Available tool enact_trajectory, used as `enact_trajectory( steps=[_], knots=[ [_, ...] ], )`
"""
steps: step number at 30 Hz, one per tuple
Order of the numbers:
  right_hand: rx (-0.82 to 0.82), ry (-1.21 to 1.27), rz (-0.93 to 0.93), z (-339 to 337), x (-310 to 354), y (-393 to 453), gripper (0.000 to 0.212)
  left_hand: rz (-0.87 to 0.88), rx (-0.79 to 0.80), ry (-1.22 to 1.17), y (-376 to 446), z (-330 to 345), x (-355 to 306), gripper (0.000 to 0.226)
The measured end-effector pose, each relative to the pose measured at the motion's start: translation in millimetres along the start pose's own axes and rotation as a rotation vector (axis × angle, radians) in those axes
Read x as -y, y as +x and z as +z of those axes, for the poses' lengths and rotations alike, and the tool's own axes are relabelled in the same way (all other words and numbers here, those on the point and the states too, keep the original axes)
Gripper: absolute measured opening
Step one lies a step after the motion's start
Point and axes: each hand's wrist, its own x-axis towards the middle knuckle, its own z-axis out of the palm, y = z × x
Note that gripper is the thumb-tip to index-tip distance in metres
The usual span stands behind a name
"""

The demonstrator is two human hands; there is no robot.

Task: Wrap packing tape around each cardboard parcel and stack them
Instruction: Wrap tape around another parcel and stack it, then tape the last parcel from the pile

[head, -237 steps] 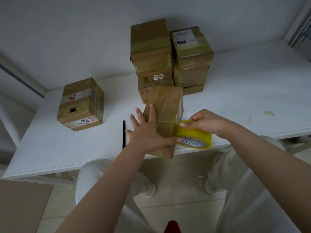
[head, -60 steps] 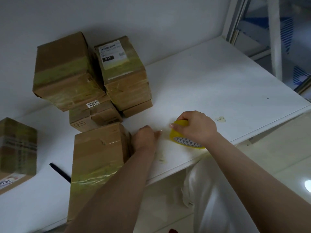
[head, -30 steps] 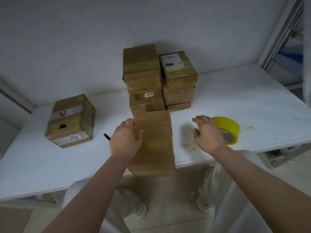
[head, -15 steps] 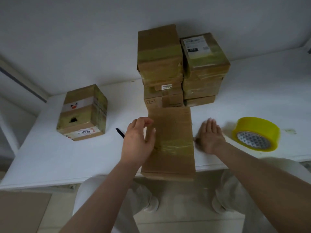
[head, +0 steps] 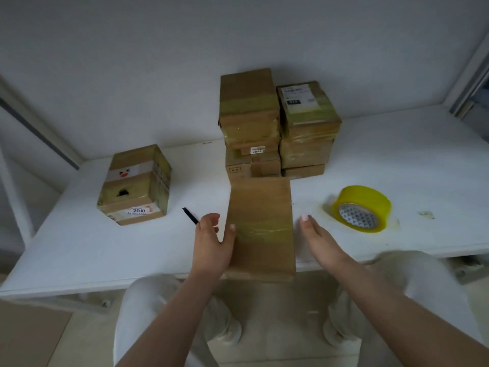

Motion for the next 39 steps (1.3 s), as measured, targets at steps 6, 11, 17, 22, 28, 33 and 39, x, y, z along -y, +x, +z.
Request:
enact_trajectory(
  steps=[6,11,17,22,28,33,39],
  knots=[
    [0.208,0.015,0.19,6.8,18.5,-23.2,0.107,-0.35,0.215,-0.213,-20.0,-3.9,9.9,0.052],
    [0.298,-0.08,0.088,19.4,44.1,-31.4,0.065,-0.326,0.149,-0.345,-24.1,-16.6,14.5,0.036],
    [0.317,-0.263,-0.143,54.0,107.8,-19.8,0.085,-0.3,-0.231,-0.489,-11.8,-58.6,29.2,0.037],
    [0.214,-0.168,-0.152,93.0,149.6,16.6,0.061,-0.345,-0.303,-0.562,36.4,-84.8,33.3,0.041],
    [0.027,0.161,-0.024,122.6,160.9,83.0,0.044,-0.277,-0.186,-0.368,116.8,-89.1,14.8,0.043],
    [-0.023,0.125,-0.072,126.7,154.2,107.3,0.048,-0.319,-0.059,-0.303,163.6,-73.1,9.0,0.041],
    [0.043,0.161,-0.09,118.2,144.5,114.8,0.045,-0.329,0.049,-0.326,176.7,-66.8,10.4,0.057]
  ],
)
